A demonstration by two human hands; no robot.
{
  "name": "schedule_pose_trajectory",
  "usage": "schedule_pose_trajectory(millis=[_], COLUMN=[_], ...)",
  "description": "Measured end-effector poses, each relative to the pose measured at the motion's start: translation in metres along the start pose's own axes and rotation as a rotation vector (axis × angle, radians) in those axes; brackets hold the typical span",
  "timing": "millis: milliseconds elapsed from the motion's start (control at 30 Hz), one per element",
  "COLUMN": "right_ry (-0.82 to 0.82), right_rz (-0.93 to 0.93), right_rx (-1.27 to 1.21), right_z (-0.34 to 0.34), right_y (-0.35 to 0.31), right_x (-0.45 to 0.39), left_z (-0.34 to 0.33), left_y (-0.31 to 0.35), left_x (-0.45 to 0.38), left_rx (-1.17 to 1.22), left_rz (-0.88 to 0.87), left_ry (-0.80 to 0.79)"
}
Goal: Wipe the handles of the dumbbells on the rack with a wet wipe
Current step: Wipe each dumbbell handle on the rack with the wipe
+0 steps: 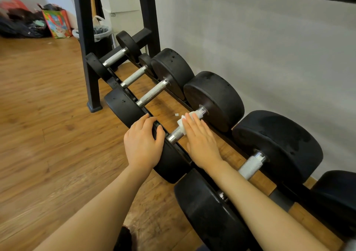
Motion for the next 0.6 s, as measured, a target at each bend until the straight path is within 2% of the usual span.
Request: schedule_pose_trajectory(millis=[133, 267, 367, 500, 600], right_ry=[0.052, 0.035, 0.039, -0.002, 0.051], right_rz=[-0.087, -0.042, -0.122, -0.023, -0.177], right_rx=[-0.023, 0.003, 0.002, 0.022, -0.002], right_z=[0.007, 0.006, 0.007, 0.002, 0.005], right_y=[0.008, 0.006, 0.014, 0.006, 0.014], right_x=[-0.006, -0.007, -0.009, -0.006, -0.007], left_z=[0.000, 0.000, 0.000, 0.001, 0.000], left_y=[0.000, 0.000, 0.000, 0.001, 0.000], left_x=[0.000, 0.000, 0.000, 0.001, 0.001], left_rx=[0.002, 0.006, 0.009, 0.006, 0.002], left_rz=[-0.001, -0.001, -0.002, -0.003, -0.010], left_ry=[0.003, 0.005, 0.005, 0.006, 0.003])
Point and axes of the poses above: each hand's wrist, its own x-axis away from the middle knuckle, its own z-axis out of the back of the hand, y = z × x, the point moved 3 cm from there along -x, towards the middle knuckle, and after that the axes turned 1 degree about x, right-handed, at the moved point
